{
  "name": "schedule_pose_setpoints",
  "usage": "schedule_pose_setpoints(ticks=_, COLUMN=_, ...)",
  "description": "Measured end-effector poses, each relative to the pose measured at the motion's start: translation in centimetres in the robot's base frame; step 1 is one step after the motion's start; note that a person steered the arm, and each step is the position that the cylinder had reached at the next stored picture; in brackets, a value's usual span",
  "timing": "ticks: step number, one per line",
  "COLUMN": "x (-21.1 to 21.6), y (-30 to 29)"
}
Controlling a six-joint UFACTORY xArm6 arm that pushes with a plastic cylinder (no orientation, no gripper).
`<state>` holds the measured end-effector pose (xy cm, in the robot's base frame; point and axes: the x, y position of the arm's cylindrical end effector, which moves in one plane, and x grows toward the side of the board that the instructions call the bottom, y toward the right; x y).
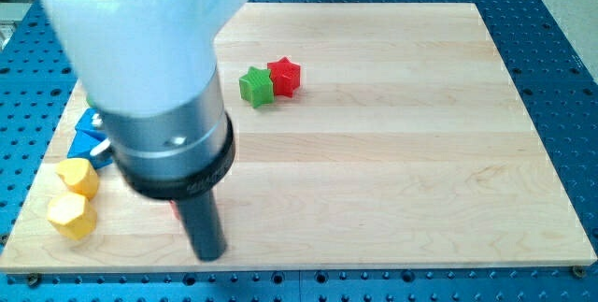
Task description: Push the red circle above the green circle
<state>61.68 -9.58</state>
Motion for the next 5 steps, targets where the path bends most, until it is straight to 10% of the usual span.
schedule_pose_setpoints(ticks=5, x=-10.4, y=-1.7)
